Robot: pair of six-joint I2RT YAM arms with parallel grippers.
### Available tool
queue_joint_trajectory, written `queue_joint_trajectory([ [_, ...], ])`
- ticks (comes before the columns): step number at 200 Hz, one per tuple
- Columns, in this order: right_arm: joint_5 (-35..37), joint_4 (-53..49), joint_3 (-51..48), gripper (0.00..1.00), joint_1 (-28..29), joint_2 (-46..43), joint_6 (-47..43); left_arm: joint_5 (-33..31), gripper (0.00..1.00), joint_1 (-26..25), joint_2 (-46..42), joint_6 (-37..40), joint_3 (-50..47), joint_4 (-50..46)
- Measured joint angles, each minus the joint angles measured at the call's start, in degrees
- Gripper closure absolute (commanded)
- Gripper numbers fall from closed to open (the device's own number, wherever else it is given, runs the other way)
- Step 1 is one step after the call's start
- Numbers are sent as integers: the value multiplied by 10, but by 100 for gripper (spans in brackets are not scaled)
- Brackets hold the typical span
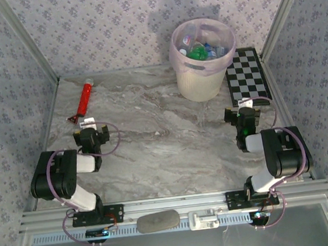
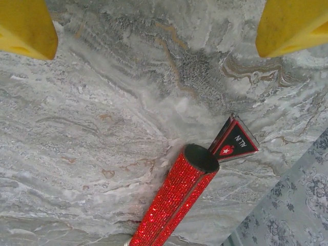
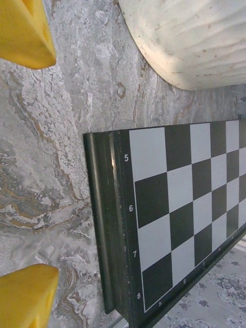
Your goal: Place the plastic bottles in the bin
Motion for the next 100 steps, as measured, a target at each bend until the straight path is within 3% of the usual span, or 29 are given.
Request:
queue_joint_trajectory([
  [100,0,8,0,1,0,0,0,18,0,10,0,-2,21,-1],
])
